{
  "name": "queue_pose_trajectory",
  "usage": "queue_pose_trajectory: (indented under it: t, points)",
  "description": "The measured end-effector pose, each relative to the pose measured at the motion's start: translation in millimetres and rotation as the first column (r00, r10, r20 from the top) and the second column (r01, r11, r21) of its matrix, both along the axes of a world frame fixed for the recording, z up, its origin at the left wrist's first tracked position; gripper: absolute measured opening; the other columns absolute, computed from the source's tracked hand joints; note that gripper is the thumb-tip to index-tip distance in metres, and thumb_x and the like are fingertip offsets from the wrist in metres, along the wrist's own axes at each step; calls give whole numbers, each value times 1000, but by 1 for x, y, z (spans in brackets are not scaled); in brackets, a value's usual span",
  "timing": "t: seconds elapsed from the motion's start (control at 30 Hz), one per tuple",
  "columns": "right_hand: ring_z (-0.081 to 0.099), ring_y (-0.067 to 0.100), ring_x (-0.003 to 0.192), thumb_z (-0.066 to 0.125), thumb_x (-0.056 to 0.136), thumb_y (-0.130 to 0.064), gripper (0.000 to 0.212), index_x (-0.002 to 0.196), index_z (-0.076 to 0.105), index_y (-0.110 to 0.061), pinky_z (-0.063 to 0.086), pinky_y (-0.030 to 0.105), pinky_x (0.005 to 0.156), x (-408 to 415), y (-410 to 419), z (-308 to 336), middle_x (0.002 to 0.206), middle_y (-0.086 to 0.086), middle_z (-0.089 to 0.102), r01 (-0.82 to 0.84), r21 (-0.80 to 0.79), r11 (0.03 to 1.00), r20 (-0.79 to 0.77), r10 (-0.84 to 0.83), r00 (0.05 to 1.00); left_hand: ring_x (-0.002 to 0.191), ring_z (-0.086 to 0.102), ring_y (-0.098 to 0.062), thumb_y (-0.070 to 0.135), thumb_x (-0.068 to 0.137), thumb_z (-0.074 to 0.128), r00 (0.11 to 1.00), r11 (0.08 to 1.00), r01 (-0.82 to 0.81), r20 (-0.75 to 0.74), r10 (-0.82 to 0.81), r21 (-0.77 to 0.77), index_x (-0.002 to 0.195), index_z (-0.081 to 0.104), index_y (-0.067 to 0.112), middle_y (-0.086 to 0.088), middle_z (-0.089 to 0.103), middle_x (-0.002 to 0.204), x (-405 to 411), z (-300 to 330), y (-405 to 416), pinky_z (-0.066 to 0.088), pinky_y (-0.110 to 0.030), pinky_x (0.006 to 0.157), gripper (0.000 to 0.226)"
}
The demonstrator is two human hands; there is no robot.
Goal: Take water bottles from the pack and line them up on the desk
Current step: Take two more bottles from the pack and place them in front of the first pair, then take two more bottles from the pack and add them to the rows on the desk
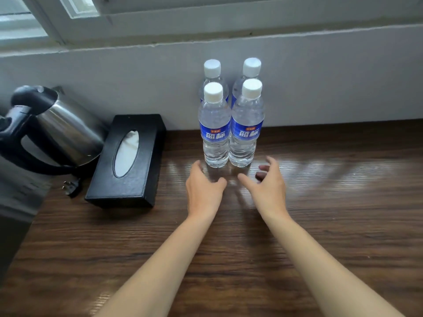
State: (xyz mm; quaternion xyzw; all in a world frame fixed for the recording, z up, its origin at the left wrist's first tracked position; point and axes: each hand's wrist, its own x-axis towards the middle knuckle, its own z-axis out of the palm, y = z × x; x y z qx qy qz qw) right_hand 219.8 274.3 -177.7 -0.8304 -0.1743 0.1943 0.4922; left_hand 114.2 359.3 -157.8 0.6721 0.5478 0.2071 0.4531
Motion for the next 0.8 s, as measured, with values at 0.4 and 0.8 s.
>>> queue_pose_trajectory:
  t: [0.4, 0.8]
  points:
    - [67, 15, 88, 72, 83, -22, 33, 113, 61, -18, 50, 30, 82, -78, -131, 111, 88, -3, 71, -153, -163, 975, -299, 99, 949, 103, 68, -11, 15, 82, 76, 986, 968, 169, 48, -162, -183, 126, 58, 20, 4, 68, 117, -103, 112, -94, 54, -33, 96, 48]
    - [69, 10, 87, 70, 81, -28, 17, 97, 65, -30, 54, 31, 81, -142, -294, 170, 91, -4, 71, -131, -222, 966, -397, 33, 917, 91, 70, -8, 12, 78, 79, 937, 910, 334, -16, -348, -245, 113, 61, 24, 6, 71, 103, -160, 158, -215, 54, -22, 85, 41]
